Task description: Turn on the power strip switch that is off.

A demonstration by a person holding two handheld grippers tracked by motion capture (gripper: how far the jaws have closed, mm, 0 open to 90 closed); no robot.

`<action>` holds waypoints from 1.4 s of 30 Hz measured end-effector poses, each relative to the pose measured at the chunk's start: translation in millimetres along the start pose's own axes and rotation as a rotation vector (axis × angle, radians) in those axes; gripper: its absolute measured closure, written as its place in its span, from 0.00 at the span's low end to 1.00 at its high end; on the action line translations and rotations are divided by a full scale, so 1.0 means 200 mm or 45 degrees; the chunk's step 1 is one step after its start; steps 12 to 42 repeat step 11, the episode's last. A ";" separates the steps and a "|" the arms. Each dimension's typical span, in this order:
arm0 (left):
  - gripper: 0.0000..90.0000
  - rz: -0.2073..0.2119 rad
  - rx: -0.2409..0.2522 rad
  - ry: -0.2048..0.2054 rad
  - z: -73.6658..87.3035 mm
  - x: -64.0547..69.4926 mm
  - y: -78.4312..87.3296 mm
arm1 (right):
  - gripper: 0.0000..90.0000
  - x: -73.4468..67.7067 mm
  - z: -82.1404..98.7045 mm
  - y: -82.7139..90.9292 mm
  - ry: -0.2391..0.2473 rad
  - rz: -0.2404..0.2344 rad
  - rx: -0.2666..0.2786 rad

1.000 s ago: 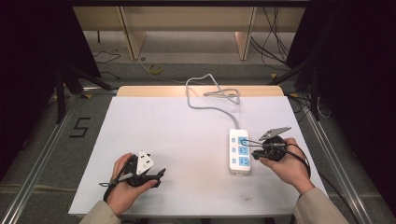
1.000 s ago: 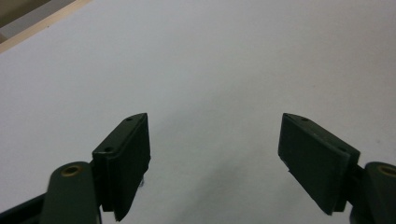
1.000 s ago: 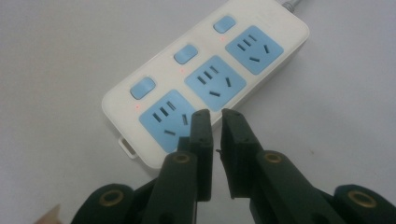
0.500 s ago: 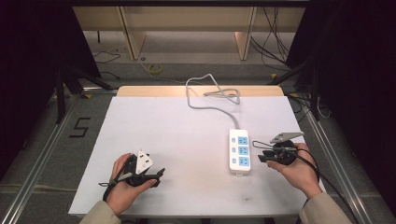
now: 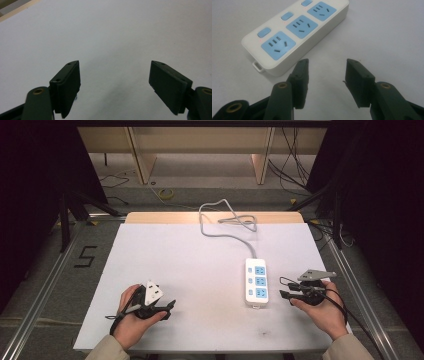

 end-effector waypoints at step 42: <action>0.28 -0.007 -0.016 0.016 0.01 -0.02 -0.01 | 0.57 -0.01 0.03 0.01 -0.025 0.023 0.092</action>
Point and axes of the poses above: each handheld gripper's, and its own axes: y roughly backward along the jaws, z roughly out of its underside, x roughly to its right, the point moved 2 cm from there along -y, roughly forward along the jaws, and after that the axes turned 4 degrees about y, right-handed, at the moved point
